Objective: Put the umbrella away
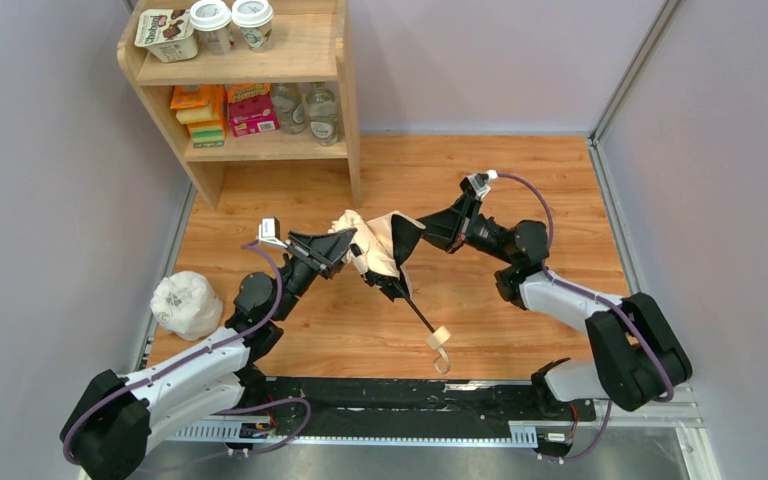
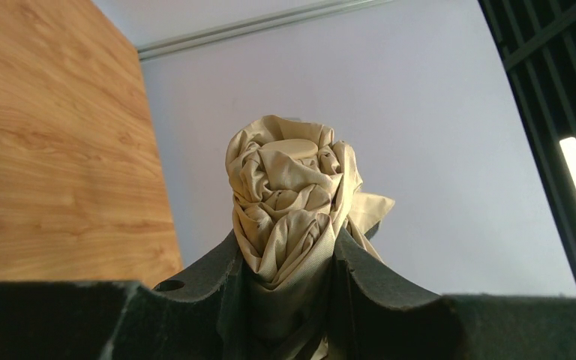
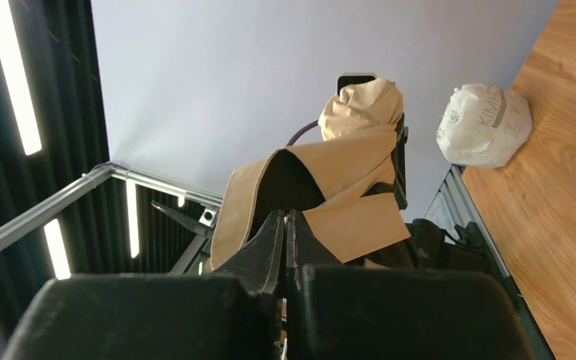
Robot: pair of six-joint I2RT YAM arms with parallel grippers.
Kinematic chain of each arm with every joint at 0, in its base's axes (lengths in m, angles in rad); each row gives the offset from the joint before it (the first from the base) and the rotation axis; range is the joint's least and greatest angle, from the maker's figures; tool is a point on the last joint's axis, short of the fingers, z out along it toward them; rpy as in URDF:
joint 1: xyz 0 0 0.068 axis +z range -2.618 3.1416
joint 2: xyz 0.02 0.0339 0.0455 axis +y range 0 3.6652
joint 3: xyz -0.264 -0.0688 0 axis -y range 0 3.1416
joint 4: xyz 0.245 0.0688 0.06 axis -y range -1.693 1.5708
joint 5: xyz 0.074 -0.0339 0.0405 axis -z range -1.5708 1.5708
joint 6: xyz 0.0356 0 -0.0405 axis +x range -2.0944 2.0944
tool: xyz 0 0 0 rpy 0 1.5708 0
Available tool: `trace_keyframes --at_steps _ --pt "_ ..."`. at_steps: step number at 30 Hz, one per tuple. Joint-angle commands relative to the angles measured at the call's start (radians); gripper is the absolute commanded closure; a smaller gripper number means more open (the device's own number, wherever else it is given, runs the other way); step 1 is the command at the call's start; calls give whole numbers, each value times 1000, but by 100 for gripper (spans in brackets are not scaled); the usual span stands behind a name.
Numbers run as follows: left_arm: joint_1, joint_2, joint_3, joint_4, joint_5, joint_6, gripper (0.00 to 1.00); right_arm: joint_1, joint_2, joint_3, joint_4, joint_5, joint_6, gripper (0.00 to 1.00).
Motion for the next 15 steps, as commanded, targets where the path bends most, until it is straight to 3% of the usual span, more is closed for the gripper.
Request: trace_keyframes --at_steps 1,3,6,10,15 --pt "5 -14 -1 -128 -104 68 100 49 -162 11 -112 120 -173 100" --pt "1 -33 -8 -185 -156 47 100 76 -244 34 -304 147 -276 100" --pt "-4 -45 -19 -222 -217 27 100 83 -331 62 -442 169 -378 100" --pt "-4 -8 -42 -129 -239 -15 100 86 -348 48 -463 172 -396 100" --pt "-19 -13 8 -257 -223 -3 100 128 -332 91 -509 142 -465 100"
